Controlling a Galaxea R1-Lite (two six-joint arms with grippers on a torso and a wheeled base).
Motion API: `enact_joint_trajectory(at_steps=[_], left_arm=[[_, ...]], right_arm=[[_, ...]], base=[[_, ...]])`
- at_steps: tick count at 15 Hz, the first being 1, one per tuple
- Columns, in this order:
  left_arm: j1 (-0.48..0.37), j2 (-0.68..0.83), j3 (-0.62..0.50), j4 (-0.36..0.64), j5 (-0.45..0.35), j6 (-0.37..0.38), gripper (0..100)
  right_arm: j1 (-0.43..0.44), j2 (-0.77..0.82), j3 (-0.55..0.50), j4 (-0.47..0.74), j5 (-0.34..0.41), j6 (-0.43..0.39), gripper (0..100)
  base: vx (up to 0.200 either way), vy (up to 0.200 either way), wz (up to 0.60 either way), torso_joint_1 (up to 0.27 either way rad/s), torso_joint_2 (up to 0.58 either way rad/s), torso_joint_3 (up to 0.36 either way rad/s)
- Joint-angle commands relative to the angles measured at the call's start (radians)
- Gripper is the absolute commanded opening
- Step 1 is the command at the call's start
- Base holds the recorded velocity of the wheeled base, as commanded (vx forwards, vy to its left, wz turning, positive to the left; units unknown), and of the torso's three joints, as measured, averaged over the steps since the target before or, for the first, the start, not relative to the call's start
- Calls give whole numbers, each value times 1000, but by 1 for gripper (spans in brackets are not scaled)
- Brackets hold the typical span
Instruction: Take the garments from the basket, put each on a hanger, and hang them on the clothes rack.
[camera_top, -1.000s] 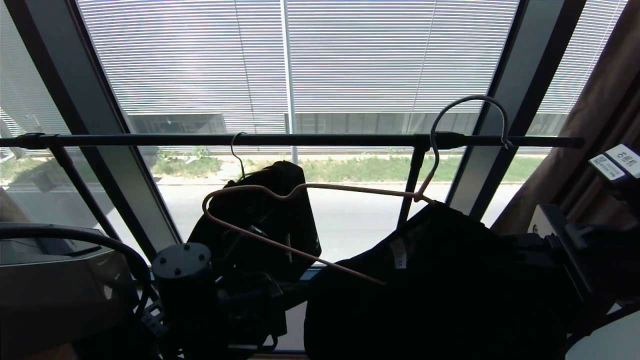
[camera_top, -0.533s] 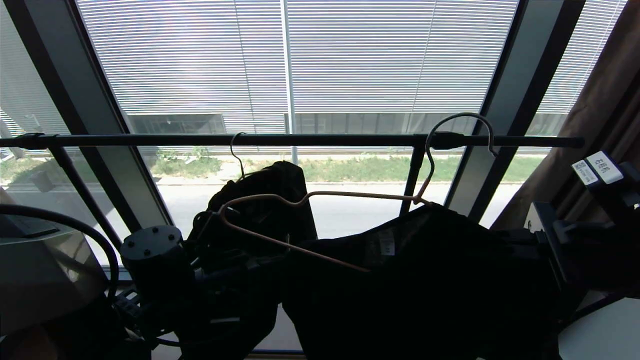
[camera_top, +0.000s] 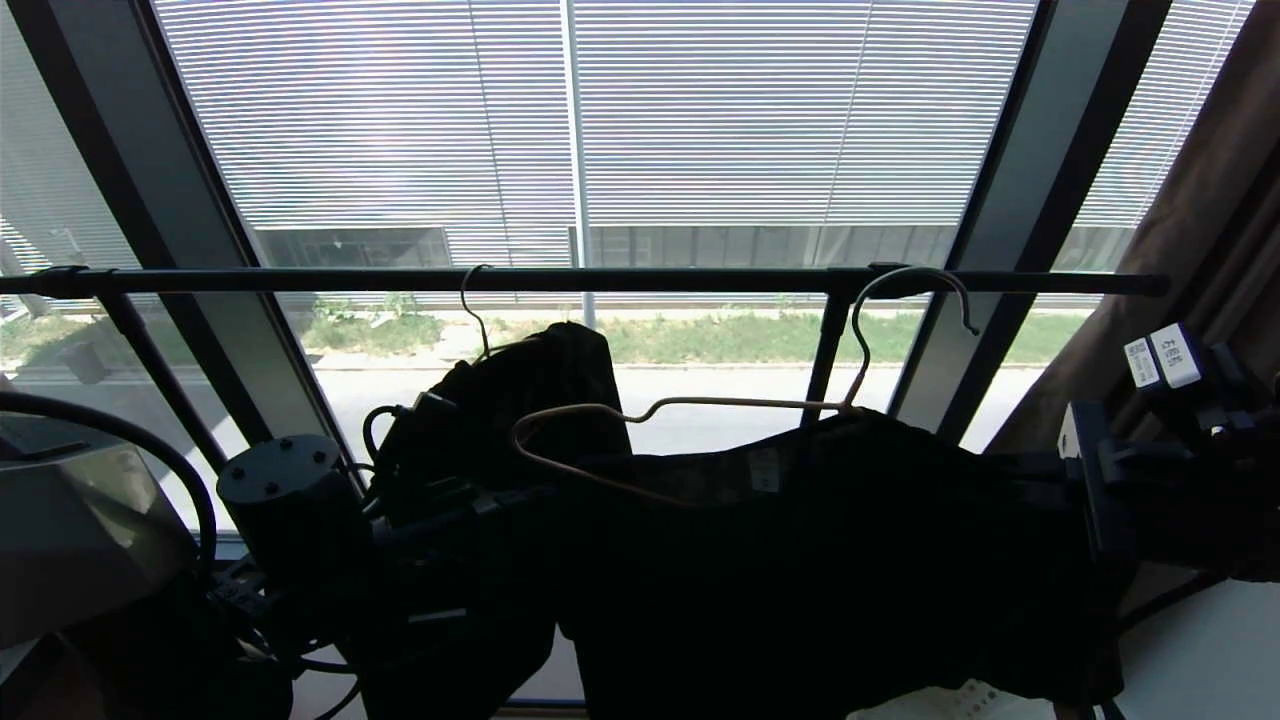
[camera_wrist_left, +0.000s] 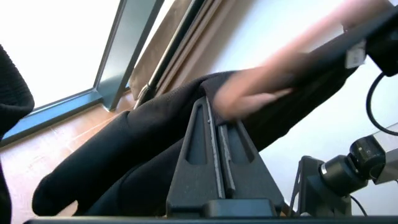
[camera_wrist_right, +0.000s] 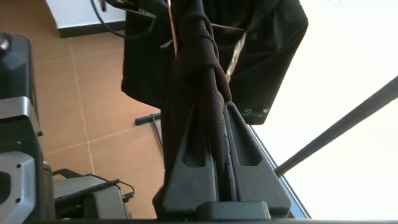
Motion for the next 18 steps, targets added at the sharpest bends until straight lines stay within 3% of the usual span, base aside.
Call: enact_joint_trajectory(at_steps=[1,7,18], left_arm=[[5,-3,-1,-1,0,-1,0],[31,-11,-12,-1,0,-1,0],[77,-20,-38,-1,-2,-1,0]], right_arm=[[-31,4,-3,0,-12,-22,0],[-36,21,1,0,-85,-61,0],[-62,19,-3,0,-104,-68,0]], base=[[0,0,0,0,0,0],[0,0,0,0,0,0],[0,0,0,0,0,0]])
